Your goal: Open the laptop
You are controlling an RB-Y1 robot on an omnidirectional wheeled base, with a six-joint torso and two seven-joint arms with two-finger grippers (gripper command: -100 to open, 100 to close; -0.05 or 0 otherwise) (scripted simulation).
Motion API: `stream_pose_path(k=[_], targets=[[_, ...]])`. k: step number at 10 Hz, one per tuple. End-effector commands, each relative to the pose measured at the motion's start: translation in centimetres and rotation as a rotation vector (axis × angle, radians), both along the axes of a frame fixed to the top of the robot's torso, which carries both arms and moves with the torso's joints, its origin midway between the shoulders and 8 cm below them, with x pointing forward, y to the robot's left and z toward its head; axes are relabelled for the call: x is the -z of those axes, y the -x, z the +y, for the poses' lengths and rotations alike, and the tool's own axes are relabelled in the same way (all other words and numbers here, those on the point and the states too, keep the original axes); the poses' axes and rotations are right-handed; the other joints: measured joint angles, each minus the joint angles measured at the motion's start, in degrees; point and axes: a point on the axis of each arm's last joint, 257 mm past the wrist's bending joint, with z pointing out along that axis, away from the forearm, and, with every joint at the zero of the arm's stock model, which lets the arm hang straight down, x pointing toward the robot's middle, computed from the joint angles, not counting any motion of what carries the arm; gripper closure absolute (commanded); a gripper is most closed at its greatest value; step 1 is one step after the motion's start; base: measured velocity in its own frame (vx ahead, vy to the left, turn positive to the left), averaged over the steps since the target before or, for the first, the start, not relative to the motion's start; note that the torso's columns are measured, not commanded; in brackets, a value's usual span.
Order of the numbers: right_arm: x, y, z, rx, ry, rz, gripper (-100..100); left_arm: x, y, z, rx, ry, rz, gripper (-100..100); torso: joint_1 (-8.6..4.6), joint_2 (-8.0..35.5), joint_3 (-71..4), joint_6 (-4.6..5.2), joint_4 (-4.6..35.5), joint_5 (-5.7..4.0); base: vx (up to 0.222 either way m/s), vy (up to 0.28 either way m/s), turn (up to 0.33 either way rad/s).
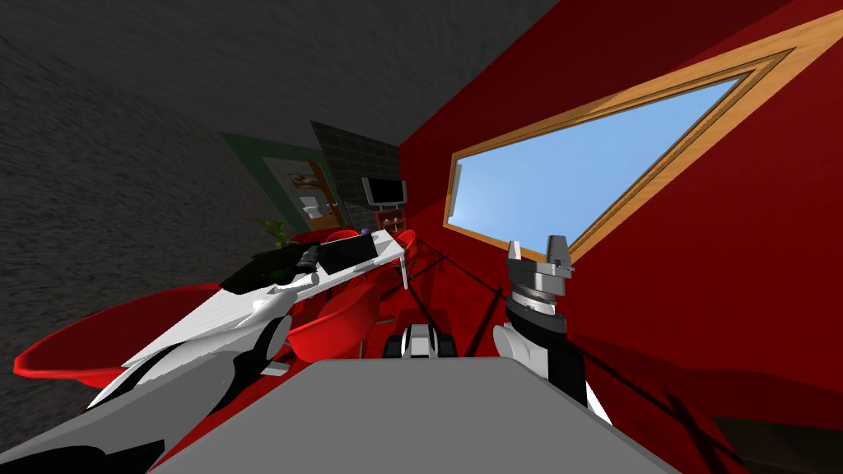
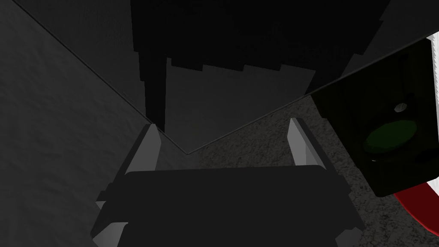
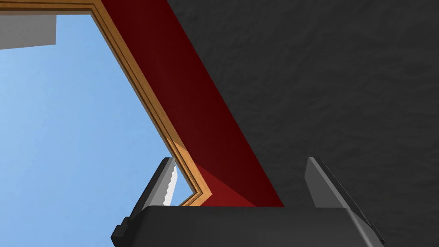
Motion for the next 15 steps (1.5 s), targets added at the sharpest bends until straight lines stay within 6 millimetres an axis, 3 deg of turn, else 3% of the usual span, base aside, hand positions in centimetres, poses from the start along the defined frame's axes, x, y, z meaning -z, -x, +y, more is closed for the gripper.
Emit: stream_pose_path(k=[1,15], targets=[[0.0,0.0,0.0,0.000,0.000,0.000,0,-0.1,-0.5,-0.5,0.022,-0.006,0.001,-100,-0.02,-0.1,0.0,-0.05,0.0,-0.01,0.057,-0.022,0.088],[0.0,0.0,0.0,0.000,0.000,0.000,0,-0.2,-2.7,-2.9,0.133,-0.004,0.008,-100,0.00,0.0,0.0,-0.02,0.0,0.00,0.043,-0.019,0.071]])
